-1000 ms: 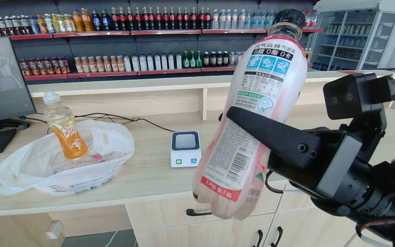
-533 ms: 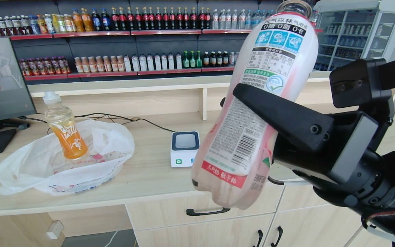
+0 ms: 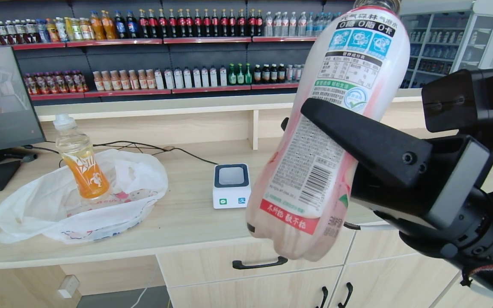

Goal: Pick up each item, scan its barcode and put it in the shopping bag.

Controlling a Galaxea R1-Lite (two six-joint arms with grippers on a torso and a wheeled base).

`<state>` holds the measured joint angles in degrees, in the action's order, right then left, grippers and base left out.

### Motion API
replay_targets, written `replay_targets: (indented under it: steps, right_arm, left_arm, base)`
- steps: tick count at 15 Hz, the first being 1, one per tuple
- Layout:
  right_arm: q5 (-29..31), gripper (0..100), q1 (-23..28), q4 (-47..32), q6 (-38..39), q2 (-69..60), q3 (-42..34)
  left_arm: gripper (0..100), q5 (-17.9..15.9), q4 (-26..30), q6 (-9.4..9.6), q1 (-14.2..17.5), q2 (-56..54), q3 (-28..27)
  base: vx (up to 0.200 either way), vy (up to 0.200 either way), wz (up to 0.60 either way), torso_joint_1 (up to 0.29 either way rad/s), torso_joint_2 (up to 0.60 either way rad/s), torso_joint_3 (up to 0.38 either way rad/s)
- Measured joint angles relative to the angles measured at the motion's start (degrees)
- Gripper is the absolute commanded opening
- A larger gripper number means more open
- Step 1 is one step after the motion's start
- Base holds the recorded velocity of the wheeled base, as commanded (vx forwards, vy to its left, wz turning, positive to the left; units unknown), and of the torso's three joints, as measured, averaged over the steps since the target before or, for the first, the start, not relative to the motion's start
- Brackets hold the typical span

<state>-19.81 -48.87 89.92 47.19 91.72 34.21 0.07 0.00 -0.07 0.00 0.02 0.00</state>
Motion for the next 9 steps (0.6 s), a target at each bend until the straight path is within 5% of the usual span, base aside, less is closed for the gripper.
replay_targets:
  steps: [9]
  right_arm:
    - [-0.3,0,0.0,0.0,-1.5,-1.0,-1.6]
  left_arm:
    - [100,0.0,0.0,0.00,0.0,0.0,0.0]
  base:
    - [0.000,0.000,0.00,0.000,0.00,0.000]
